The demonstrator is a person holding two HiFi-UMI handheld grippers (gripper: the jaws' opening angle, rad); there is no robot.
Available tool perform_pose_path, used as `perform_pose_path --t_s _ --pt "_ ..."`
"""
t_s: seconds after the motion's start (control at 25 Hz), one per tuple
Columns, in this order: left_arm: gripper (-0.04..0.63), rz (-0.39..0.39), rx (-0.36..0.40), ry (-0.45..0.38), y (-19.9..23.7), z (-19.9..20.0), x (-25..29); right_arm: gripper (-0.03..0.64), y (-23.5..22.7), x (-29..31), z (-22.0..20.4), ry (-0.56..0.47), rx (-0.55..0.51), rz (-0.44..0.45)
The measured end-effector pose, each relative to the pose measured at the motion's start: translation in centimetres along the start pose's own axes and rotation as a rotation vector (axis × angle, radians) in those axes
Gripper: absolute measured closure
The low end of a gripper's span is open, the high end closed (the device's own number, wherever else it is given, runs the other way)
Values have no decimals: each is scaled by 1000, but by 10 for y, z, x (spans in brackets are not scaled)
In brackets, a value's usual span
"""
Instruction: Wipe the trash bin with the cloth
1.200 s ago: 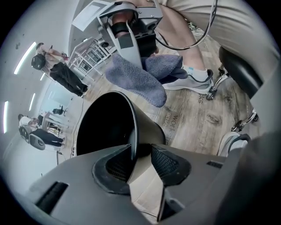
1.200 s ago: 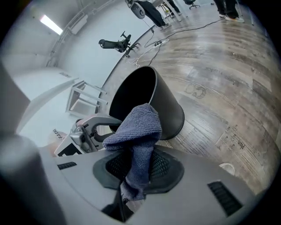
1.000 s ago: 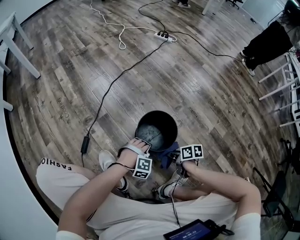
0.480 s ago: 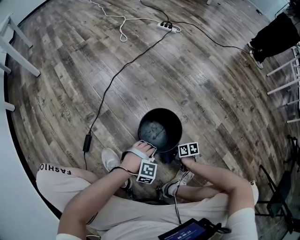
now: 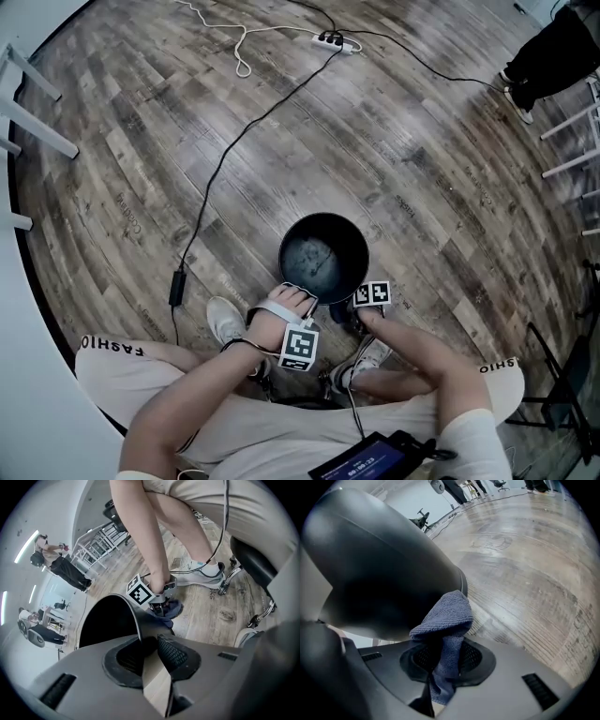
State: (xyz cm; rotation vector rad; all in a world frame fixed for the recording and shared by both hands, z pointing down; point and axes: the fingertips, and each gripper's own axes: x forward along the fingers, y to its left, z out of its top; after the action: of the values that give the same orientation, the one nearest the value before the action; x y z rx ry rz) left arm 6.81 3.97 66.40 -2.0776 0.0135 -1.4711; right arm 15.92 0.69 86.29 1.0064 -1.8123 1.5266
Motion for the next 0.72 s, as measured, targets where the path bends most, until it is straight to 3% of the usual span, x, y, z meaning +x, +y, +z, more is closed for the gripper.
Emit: perform_pose_path --t_s 0.2,0.28,0.36,0.48,0.72 --pt "497 -37 -18 -5 -1 1 1 538 9 -36 4 17 43 -61" --pt "408 -32 28 39 1 -11 0 538 26 -56 5 32 38 -49" --pt "397 -26 81 82 2 -24 0 538 45 -80 0 44 13 -34" --pt "397 -48 73 87 -1 -38 1 538 73 -120 -11 51 7 -19" --pt "448 -13 95 103 -4 -41 2 538 148 -168 -12 8 -39 78"
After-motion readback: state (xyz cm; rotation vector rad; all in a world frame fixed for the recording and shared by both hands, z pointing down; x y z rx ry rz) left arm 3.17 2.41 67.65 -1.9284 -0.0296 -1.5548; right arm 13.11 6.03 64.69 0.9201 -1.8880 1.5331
